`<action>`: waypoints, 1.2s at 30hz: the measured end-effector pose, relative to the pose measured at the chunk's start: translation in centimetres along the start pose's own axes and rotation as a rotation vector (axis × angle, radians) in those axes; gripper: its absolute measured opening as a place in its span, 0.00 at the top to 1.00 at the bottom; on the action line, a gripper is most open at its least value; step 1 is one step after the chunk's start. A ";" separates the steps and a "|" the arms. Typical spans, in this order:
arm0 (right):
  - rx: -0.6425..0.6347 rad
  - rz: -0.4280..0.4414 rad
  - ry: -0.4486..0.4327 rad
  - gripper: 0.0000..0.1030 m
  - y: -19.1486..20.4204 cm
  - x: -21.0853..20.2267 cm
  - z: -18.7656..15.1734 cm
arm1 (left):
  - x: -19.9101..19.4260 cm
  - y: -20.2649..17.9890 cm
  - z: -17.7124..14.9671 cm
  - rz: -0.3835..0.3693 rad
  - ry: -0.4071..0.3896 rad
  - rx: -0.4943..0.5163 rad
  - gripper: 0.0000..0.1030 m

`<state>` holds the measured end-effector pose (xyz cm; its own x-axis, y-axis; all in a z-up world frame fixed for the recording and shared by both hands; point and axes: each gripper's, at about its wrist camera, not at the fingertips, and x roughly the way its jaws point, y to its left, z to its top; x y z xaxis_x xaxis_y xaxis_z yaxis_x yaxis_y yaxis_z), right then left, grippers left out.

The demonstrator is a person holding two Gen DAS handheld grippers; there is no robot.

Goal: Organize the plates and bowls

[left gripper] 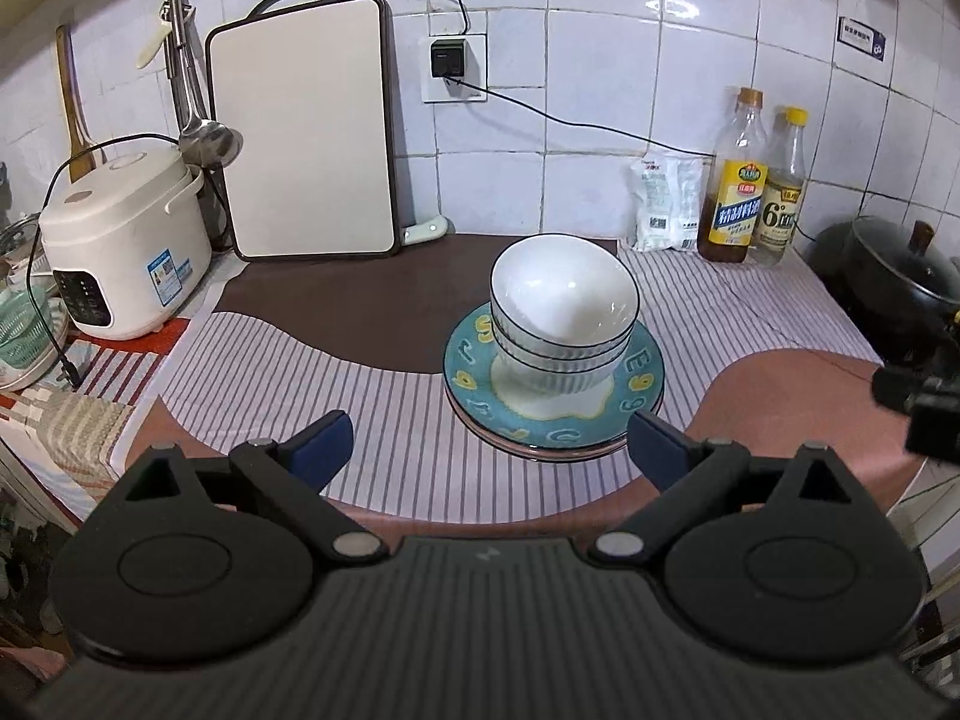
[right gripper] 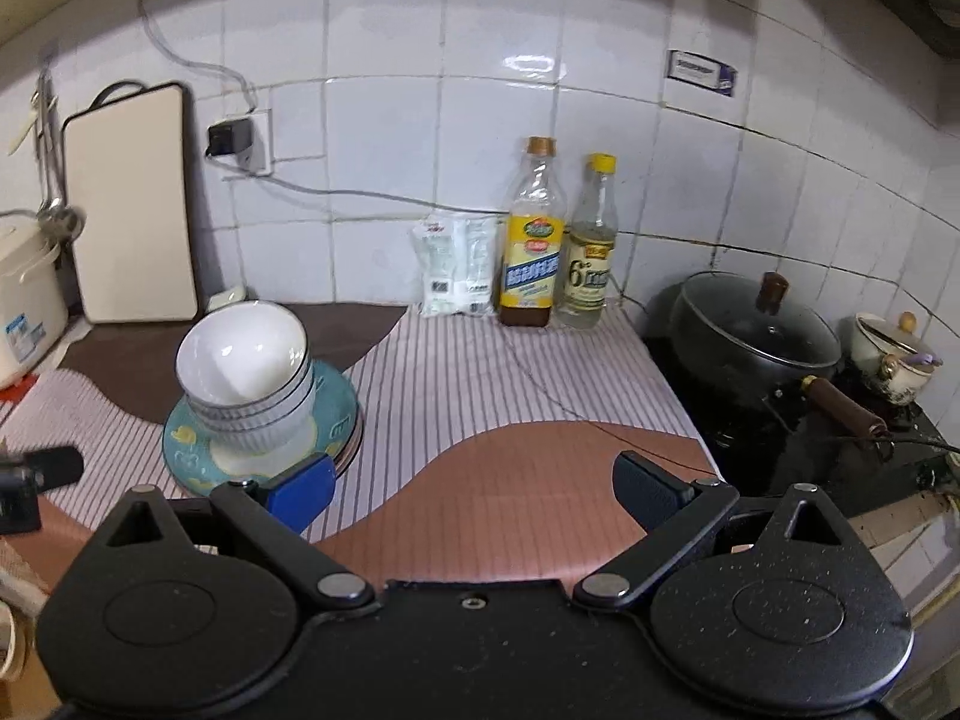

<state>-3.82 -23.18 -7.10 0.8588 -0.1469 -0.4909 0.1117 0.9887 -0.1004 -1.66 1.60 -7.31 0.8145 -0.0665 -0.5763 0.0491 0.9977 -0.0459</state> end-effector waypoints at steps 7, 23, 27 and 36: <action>-0.004 -0.009 -0.017 0.02 -0.3 -0.4 0.0 | 0.2 0.2 -0.1 -0.013 -0.001 -0.021 0.04; -0.039 0.008 -0.021 0.02 0.4 -0.4 -0.4 | 0.9 0.1 -0.1 0.015 0.019 -0.008 0.02; -0.040 0.001 -0.022 0.02 0.5 -0.4 -0.4 | 0.8 0.1 -0.1 0.018 0.015 -0.010 0.02; -0.031 -0.024 -0.011 0.02 0.3 -0.2 -0.5 | 0.7 0.1 0.0 -0.007 0.016 -0.025 0.02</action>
<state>-4.23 -22.85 -7.42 0.8615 -0.1697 -0.4786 0.1166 0.9834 -0.1389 -1.07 1.65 -7.77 0.8049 -0.0735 -0.5889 0.0400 0.9968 -0.0697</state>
